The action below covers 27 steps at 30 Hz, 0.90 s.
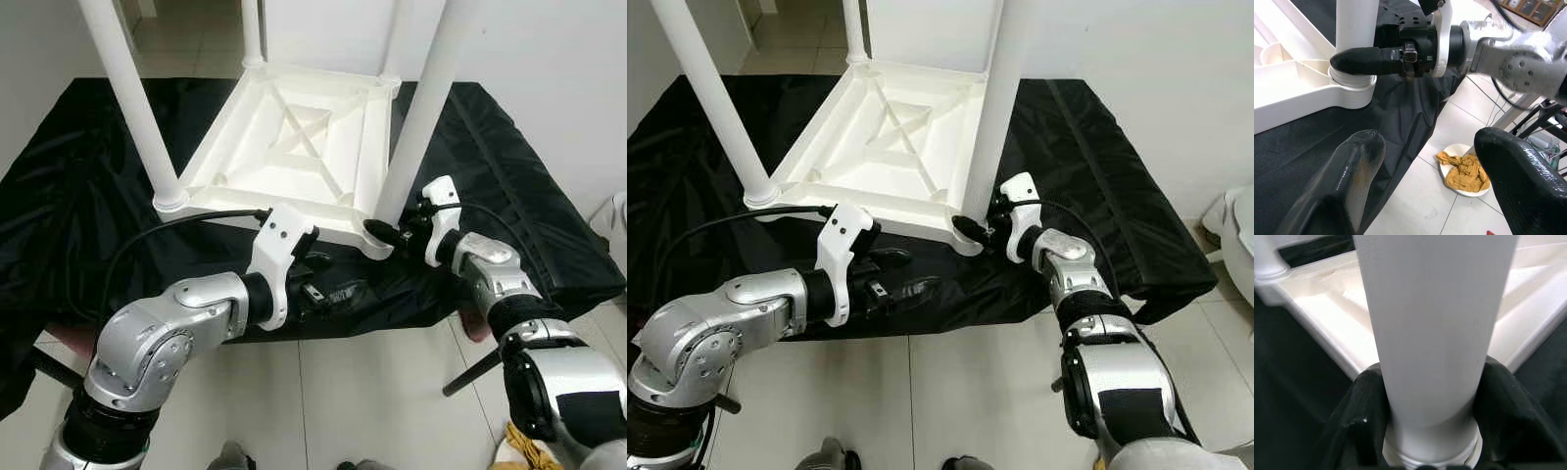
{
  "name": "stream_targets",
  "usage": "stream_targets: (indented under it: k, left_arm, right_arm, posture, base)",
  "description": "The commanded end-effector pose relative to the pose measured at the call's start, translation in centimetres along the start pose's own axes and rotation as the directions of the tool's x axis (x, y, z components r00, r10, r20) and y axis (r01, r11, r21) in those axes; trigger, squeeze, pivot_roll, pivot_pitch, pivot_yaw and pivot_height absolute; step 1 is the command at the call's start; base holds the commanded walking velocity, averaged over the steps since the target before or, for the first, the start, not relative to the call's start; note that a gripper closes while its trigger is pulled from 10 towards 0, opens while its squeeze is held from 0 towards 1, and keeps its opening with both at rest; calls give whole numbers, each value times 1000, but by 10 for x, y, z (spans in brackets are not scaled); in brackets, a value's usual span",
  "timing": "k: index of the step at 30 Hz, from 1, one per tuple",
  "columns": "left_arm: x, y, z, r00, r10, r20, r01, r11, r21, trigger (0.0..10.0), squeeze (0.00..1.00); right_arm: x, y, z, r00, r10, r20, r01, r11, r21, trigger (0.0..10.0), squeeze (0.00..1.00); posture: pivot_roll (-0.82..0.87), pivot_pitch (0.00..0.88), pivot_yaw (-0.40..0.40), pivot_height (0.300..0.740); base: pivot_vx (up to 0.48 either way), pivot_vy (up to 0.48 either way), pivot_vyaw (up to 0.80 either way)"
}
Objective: Building children table
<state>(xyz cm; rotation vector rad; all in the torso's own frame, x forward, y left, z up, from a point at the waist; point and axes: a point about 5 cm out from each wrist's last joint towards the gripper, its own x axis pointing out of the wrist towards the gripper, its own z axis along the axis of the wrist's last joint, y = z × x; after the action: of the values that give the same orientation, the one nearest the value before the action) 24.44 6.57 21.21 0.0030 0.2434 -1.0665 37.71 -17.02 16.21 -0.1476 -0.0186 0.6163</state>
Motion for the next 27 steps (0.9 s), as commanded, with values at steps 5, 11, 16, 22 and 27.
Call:
stream_targets:
  k: [5,11,16,22,27]
  left_arm:
    - [2,-1,-1,1000,-14,-3,14,1000,4,10000,0]
    - [3,-2,-2,1000,-22,-7,22,1000,-1,10000,0]
    - [4,-3,-3,1000,-28,-7,28,1000,-7,10000,0]
    - [5,-4,-3,1000,-30,-3,29,1000,-11,10000,0]
    - [4,-4,-4,1000,-26,-2,26,1000,-14,10000,0]
  right_arm:
    - [4,28,-5,984,-169,61,163,982,97,0,0]
    - [13,53,1,947,-305,98,291,947,136,0,0]
    - [23,70,9,893,-443,82,424,888,180,0,0]
    - [26,86,17,865,-498,62,482,859,172,0,0]
    - [20,82,14,849,-527,35,514,840,176,0,0]
  posture:
    - [-20,99,10,740]
    - [-26,105,10,740]
    - [-30,106,8,740]
    - [-31,104,2,740]
    - [-28,109,-2,740]
  base:
    - [0,0,0]
    - [0,0,0]
    - [0,0,0]
    - [0,0,0]
    - [0,0,0]
